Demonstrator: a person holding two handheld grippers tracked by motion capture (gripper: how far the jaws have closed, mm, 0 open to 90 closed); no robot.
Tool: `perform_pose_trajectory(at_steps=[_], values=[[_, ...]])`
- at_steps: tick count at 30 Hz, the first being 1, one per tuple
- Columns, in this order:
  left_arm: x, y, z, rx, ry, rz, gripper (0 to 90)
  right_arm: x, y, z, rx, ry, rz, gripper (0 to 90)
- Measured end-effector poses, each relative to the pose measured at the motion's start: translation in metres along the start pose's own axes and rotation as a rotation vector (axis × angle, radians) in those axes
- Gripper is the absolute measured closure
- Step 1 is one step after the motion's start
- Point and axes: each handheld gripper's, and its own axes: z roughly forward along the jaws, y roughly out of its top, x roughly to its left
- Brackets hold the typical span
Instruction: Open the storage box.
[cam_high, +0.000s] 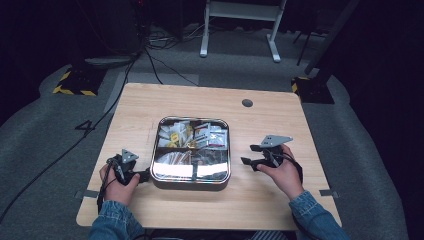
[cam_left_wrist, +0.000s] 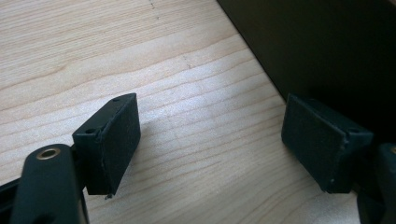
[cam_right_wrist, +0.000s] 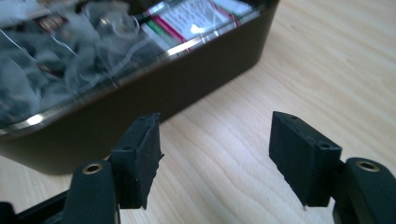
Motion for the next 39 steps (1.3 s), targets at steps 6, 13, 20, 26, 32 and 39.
perform_pose_trajectory(at_steps=[6,13,20,26,32,39], values=[[0.001,0.000,0.000,-0.001,-0.001,0.002,20.0,0.004,0.021,-0.004,0.009,0.039,-0.007,38.4],[0.000,0.000,0.000,0.000,0.000,0.002,20.0,0.009,0.050,-0.004,-0.023,0.012,-0.077,36.4],[0.001,0.000,0.000,-0.001,-0.001,0.002,20.0,0.014,0.077,0.003,-0.009,0.063,-0.078,36.5],[0.001,0.000,0.000,-0.001,-0.001,0.001,20.0,0.027,0.094,0.024,0.001,0.125,-0.091,36.5],[0.001,0.000,0.000,-0.001,-0.001,0.001,20.0,0.036,0.111,0.046,0.004,0.154,-0.107,36.9],[0.000,0.000,0.000,-0.002,-0.001,0.000,20.0,0.050,0.125,0.070,0.015,0.189,-0.119,37.9]])
